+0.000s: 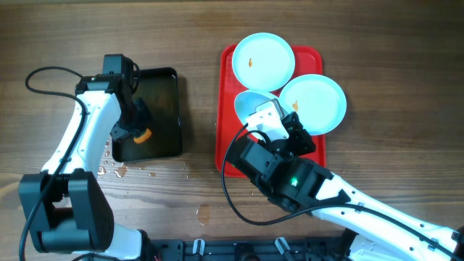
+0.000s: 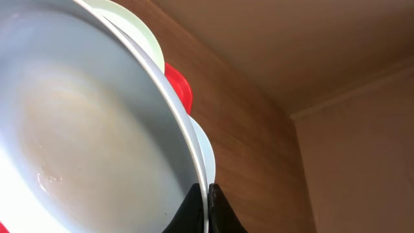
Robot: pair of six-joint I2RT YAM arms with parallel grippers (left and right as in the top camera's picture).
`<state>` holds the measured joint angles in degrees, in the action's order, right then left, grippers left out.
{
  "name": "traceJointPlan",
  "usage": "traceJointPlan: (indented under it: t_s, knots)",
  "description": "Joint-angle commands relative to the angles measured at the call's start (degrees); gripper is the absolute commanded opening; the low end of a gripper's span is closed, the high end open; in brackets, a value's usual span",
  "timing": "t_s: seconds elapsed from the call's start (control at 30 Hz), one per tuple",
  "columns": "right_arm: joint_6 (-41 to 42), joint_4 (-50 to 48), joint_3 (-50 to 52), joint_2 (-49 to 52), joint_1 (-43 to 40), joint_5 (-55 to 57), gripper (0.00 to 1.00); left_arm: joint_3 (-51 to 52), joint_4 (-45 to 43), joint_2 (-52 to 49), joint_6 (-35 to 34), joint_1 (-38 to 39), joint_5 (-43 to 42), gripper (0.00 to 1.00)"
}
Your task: Clean dirty plates on tray and stack at the side
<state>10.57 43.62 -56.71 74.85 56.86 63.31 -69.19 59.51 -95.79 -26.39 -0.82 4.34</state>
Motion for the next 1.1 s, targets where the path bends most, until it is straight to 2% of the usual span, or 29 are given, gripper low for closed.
traceJointPlan:
  t_s: [0.0, 0.13, 0.23, 0.27, 0.3, 0.4, 0.43, 0.5, 0.57, 0.6, 0.67, 0.77, 0.8, 0.87, 0.9, 0.93, 1.0, 1.07]
  knots:
    - [-0.07, -0.28, -0.33, -0.94, 0.20, 2.32, 0.04, 0.20, -0.20, 0.11, 0.70, -0.20, -0.90, 0.04]
    - [0.79, -0.33, -0.33, -0.92, 0.13, 2.29, 0.04, 0.20, -0.20, 0.11, 0.70, -0.20, -0.90, 0.04]
    - [5.73, -0.81, -0.33, -0.94, -0.74, -0.02, 0.05, 0.20, -0.20, 0.11, 0.70, -0.20, -0.92, 0.04]
    - [5.16, -1.62, -0.33, -0.94, -0.55, -4.85, 0.04, 0.20, -0.20, 0.11, 0.70, -0.20, -0.90, 0.04]
    - [-0.81, -1.40, -0.13, -0.74, -0.35, -6.67, 0.04, 0.20, -0.20, 0.11, 0.70, -0.20, -0.90, 0.04]
    - [4.83, 0.00, 0.02, -0.61, -1.92, 3.19, 0.04, 0.20, -0.20, 0.11, 0.70, -0.20, -0.90, 0.04]
    - [4.55, -0.20, -0.28, -0.70, -2.05, 0.37, 0.04, 0.20, -0.22, 0.11, 0.70, -0.20, -0.92, 0.04]
    - [-1.79, 0.00, -0.55, -0.70, -1.60, -4.09, 0.04, 0.20, -0.15, 0.11, 0.70, -0.20, -0.92, 0.04]
    - [3.67, 1.05, -0.55, -0.70, -2.21, 1.64, 0.04, 0.20, -0.17, 0.11, 0.70, -0.20, -0.92, 0.04]
    - [6.25, 0.96, -0.57, -0.74, -2.29, -0.20, 0.05, 0.20, -0.17, 0.11, 0.70, -0.20, -0.96, 0.04]
    - [2.99, 0.94, -0.59, -0.74, -1.97, -8.11, 0.04, 0.20, -0.17, 0.11, 0.70, -0.20, -1.14, 0.04]
    - [7.52, 3.08, -0.59, 0.07, -2.91, -0.22, 0.04, 0.20, -0.15, 0.11, 0.70, -0.20, -1.60, 0.04]
    - [6.86, 2.40, -0.61, 0.04, -2.89, -1.49, 0.04, 0.20, -0.20, 0.11, 0.70, -0.20, -1.77, 0.04]
    - [0.26, 2.34, -0.59, 0.09, -2.45, -2.64, 0.04, 0.20, -0.22, 0.11, 0.70, -0.20, -1.75, 0.04]
    - [3.54, 2.69, -0.59, 0.42, -3.23, 3.04, 0.04, 0.20, -0.20, 0.11, 0.70, -0.20, -1.77, 0.04]
    - [4.92, 2.05, -0.61, 0.33, -3.50, 2.58, 0.04, 0.20, -0.20, 0.11, 0.70, -0.20, -1.77, 0.04]
    - [1.46, 1.29, -0.66, 0.15, -3.34, -2.27, 0.04, 0.20, -0.22, 0.11, 0.70, -0.20, -1.75, 0.04]
    - [2.62, 2.27, -0.66, 0.26, -3.65, -0.07, 0.04, 0.20, -0.17, 0.11, 0.70, -0.20, -1.77, 0.04]
